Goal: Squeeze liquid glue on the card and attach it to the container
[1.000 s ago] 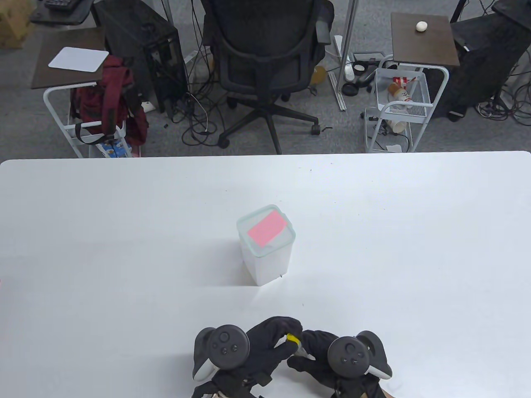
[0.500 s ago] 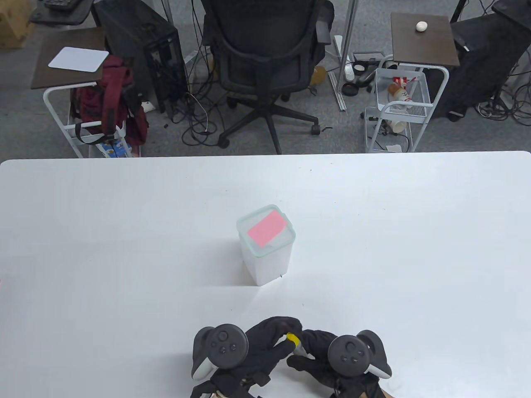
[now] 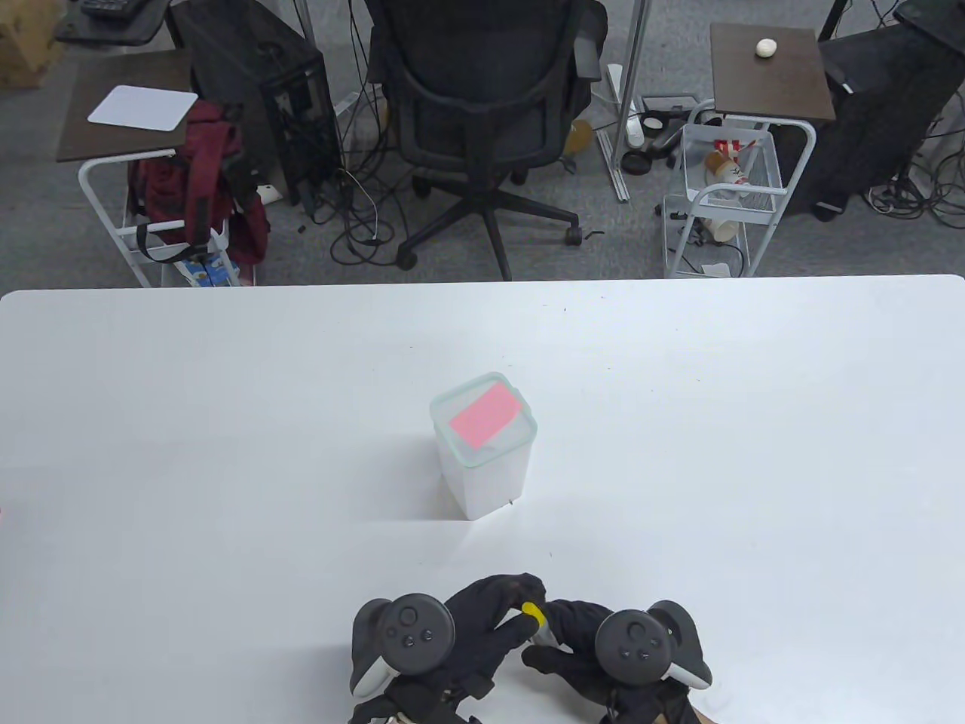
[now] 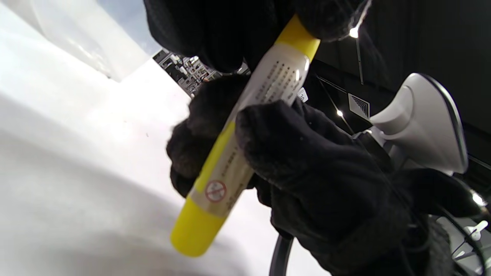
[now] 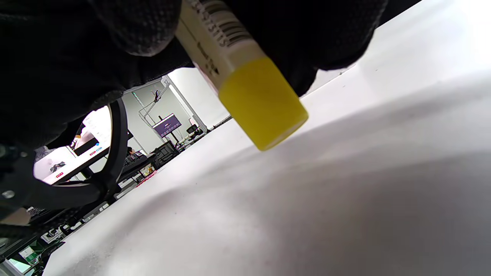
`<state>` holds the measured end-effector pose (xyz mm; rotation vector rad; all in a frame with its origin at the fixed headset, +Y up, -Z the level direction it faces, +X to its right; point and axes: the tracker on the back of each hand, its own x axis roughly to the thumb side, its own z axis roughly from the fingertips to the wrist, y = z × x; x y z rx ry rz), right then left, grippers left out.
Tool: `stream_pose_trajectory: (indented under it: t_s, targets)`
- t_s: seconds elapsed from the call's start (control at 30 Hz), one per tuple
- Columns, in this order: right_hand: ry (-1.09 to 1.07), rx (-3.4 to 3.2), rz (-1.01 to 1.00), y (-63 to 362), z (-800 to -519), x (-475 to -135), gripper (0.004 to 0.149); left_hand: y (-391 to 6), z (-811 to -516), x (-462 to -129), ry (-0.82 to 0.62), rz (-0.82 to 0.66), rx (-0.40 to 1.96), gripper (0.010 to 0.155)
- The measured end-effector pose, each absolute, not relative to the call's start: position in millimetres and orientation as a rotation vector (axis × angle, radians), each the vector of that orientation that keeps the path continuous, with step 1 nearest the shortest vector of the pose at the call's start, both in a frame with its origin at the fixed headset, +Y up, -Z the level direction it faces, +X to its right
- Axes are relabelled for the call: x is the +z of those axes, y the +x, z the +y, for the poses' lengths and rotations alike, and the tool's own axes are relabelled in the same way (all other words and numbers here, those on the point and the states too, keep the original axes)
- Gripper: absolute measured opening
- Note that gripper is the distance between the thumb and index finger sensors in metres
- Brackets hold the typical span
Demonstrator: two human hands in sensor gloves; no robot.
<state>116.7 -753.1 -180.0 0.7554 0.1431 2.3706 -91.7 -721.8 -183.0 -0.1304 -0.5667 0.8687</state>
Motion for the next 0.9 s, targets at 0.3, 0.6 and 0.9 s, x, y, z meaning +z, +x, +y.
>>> stream_pose_trajectory:
  t_s: [0.3, 0.6, 0.9]
  targets:
    - [0.729, 2.341, 0.174, 114.6, -756.4, -183.2, 0.048, -95.4, -720.1, -180.5, -0.071, -0.563, 0.834, 0.050]
    - [0.363, 2.447, -0.074, 141.8, -737.8, -234.7, 0.051, -119.3, -723.8, -193.3, 0.006, -0.409, 0.830, 0.046]
    - [-0.027, 2.330, -0.052, 178.3, -738.3, -326.0, 0.052, -138.6, -732.9, -204.5, -0.017, -0.335, 0.858, 0.042]
